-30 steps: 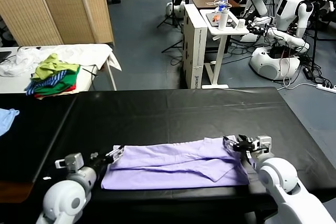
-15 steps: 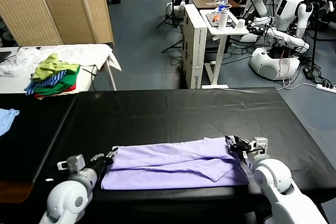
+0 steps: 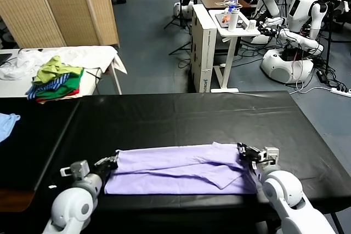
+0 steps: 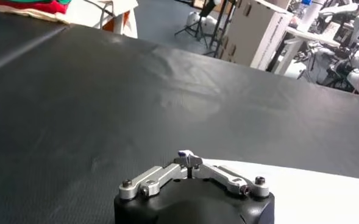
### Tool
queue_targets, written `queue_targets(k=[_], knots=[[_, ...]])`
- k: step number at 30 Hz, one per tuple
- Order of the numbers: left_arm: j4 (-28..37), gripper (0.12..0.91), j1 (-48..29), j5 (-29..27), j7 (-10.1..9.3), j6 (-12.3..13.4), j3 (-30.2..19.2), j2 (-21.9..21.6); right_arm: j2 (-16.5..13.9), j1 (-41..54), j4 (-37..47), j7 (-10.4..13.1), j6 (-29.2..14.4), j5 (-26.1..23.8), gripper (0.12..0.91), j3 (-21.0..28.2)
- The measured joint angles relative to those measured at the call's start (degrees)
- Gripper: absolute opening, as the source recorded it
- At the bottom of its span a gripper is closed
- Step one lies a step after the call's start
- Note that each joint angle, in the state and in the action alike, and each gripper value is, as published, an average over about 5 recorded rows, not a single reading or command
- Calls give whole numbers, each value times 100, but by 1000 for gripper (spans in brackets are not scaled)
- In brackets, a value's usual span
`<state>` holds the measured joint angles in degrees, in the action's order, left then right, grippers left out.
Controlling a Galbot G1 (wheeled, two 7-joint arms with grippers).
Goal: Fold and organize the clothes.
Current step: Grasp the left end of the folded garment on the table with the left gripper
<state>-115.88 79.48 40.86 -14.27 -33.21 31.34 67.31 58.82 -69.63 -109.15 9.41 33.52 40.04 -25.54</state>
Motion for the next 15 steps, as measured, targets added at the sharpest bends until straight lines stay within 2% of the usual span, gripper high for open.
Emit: queue_targets(k=[1,4,5,8,11,15], knots=[[-33,390,36,-37,46,10,29,-14,-27,-29,-47,-16,-1,37,690,-43],[-161,580,178,-154,187,50,151,-31,-100,-133,-208,-37,-2,160,842,-185],[-212,656,239,-193,232,67,199,-22,-124,-173,-265,-39,-5,202,872,-240],[-378,819,451,-336,338,139,341,65,-191,-302,-426,-47,-22,321,902,-425],[-531,894,694,-603,473,244,414,257,-258,-419,-547,-78,-48,404,906,-614],[-647,906,1002,-932,637,388,423,614,-353,-551,-643,-123,-77,463,907,-826]])
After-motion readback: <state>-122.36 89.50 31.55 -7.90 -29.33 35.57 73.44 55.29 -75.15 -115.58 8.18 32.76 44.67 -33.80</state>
